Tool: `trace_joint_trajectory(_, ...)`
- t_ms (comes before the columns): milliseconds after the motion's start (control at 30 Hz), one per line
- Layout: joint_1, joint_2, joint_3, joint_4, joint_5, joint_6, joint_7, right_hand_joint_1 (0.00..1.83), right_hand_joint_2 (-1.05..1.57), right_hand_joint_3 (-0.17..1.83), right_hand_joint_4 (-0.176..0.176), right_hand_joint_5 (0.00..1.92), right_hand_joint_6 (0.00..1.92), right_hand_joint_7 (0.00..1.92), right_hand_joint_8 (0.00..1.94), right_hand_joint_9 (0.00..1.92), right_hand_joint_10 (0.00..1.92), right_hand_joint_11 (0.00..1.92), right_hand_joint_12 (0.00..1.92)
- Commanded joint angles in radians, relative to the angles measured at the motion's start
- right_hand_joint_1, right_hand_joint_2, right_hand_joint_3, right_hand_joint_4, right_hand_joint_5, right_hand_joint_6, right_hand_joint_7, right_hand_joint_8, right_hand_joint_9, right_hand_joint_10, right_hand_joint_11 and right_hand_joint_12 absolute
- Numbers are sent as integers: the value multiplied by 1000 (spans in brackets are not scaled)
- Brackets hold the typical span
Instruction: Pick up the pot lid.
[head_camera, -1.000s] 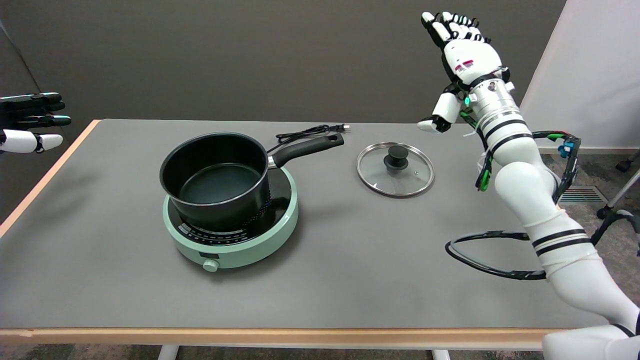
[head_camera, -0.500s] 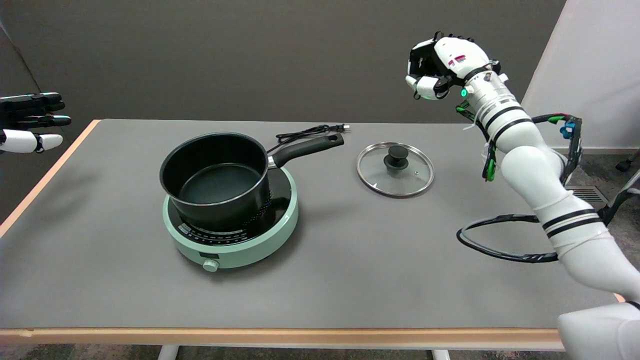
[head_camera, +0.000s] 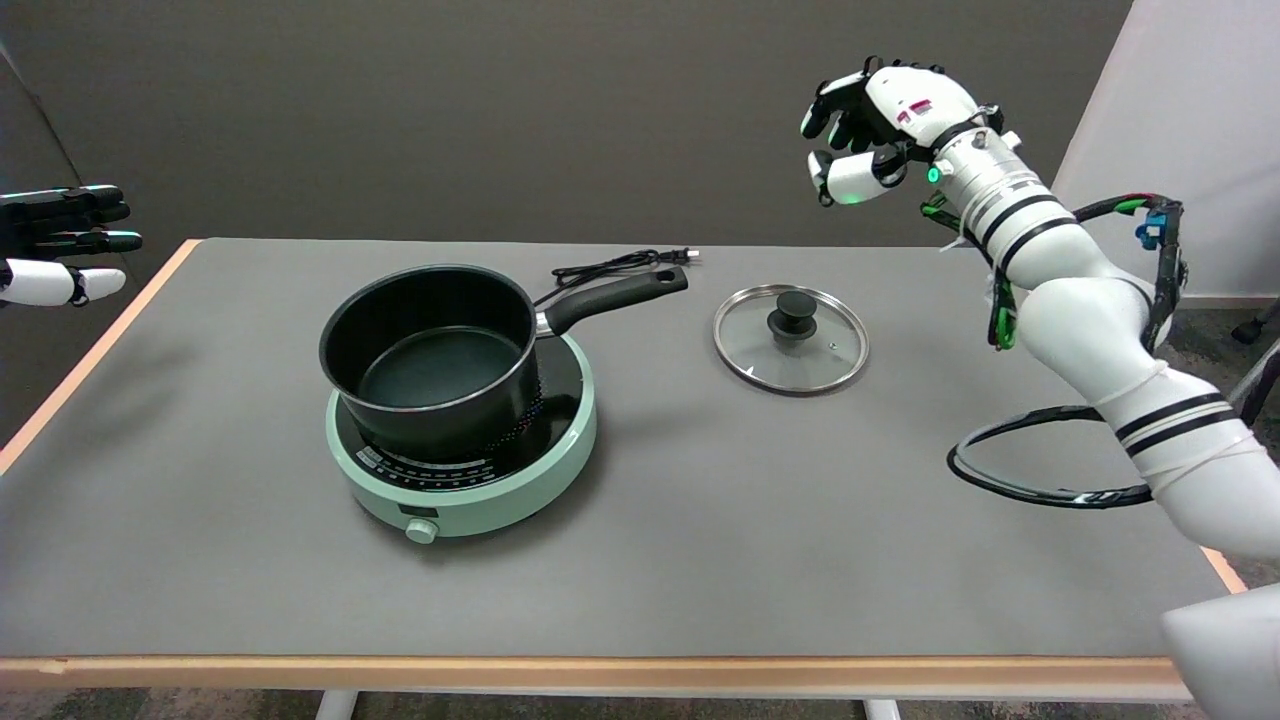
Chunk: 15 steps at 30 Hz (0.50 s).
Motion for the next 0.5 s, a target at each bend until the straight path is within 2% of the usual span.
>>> trace_joint_trajectory(33,13,94,-129,-60,-146,8,192,821,692,840,176,742,764,942,519,878,819,666,1379)
trace_joint_trajectory(100,23,116,-170,-87,-146,14,250,823,690,841,176,740,748,938,514,877,817,665,1377)
trace_joint_trajectory(400,14,153,-241,-141,-160,51,261,828,679,842,176,737,712,928,490,871,804,665,1376)
trace_joint_trajectory(500,11,152,-249,-160,-219,76,261,853,672,829,159,723,569,895,402,841,731,633,1482)
